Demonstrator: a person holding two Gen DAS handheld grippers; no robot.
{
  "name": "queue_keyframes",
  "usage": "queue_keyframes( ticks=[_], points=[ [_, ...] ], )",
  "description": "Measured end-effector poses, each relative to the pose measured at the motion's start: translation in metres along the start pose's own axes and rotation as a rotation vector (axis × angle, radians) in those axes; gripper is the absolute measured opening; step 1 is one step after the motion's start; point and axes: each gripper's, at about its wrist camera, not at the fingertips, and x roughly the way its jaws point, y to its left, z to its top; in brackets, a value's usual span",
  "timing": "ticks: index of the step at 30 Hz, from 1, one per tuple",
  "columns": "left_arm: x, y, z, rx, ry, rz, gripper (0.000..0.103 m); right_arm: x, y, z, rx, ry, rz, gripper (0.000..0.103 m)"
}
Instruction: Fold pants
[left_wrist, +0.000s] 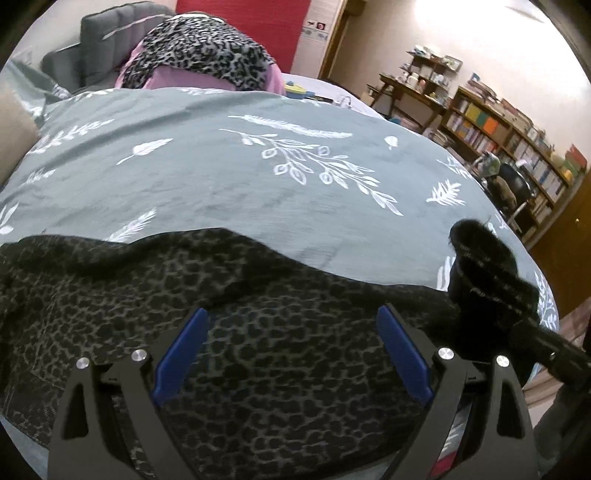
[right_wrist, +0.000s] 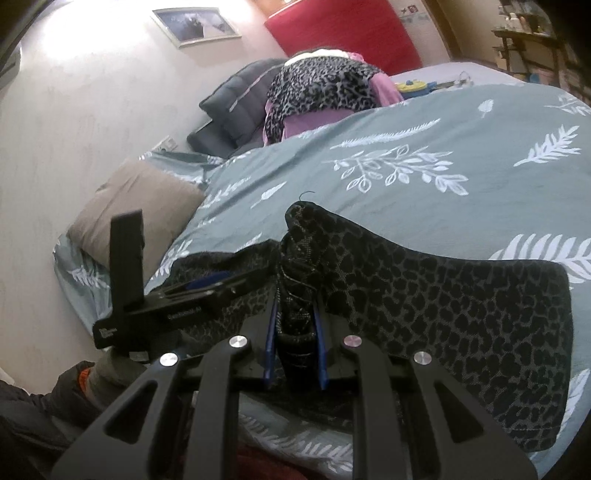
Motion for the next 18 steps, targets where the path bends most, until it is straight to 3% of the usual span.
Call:
queue_keyframes(
  ticks=[7, 11, 14, 18],
  points=[
    [-0.003, 0.009, -0.007, -0.01, 0.007, 0.012, 0.092, 0.037, 0.0, -0.017, -0.014, 0.098, -0.045, 0.024],
    [-0.002, 0.008, -0.011, -0.02, 0.019, 0.016, 0.092, 0.052, -0.003, -0.031, 0.001, 0.166, -0.01, 0.046],
    [-0.001, 0.003, -0.011, -0.014, 0.026, 0.014, 0.092, 0.049, 0.0, -0.034, -0.013, 0.167, 0.028, 0.057],
    [0.003, -0.007, -0.011, -0.01, 0.047, -0.02, 0.092, 0.026, 0.001, -0.034, -0.033, 0.112, 0.064, 0.063]
  ],
)
